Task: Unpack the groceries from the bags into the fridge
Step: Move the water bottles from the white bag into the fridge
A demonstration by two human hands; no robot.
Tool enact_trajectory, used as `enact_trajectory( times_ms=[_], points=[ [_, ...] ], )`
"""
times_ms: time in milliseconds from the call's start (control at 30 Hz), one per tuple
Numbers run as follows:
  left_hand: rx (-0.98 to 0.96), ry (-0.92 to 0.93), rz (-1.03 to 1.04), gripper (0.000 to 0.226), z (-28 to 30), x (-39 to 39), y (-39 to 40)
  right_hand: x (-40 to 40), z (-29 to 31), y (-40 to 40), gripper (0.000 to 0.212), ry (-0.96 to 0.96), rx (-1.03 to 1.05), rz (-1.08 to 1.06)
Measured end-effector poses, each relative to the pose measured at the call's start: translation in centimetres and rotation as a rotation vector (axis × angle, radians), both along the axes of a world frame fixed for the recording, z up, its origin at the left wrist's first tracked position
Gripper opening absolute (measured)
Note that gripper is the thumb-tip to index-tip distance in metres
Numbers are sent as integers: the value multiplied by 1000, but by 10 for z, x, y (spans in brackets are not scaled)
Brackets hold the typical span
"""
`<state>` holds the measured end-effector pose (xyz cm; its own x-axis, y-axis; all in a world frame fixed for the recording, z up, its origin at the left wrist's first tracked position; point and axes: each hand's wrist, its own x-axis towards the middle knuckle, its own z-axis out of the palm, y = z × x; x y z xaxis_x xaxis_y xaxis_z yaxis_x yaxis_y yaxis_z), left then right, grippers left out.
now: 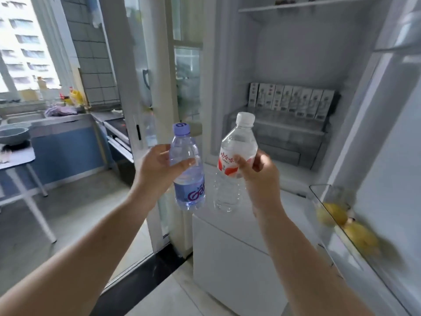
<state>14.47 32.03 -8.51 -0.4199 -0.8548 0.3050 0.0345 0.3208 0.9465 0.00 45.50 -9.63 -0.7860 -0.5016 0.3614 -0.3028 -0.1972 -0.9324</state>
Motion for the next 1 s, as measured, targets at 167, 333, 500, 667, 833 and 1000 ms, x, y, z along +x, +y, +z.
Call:
enact_trajectory(
  times_ms=[167, 333, 500, 667, 833, 1000],
  points=[
    [-22, 23, -156, 34, 14, -80, -86, -49, 18, -57, 13, 81, 30, -123],
    [-64, 27, -348, 35, 45, -159, -148, -105, 49, -106, 9, 96, -20, -258],
    [-49, 17, -474, 76, 71, -244, -182, -173, 86, -138, 17, 168, -18, -343],
    [-139, 78, -485, 74, 96, -315, -193, -251, 119, -166, 23, 256, -24, -425],
    [-46, 167, -508, 30, 113, -384, -203, -320, 135, -186, 19, 216, -9, -391],
    [-52, 192, -507, 23, 112, -440, -210, -375, 125, -205, 20, 209, -30, -371]
  ],
)
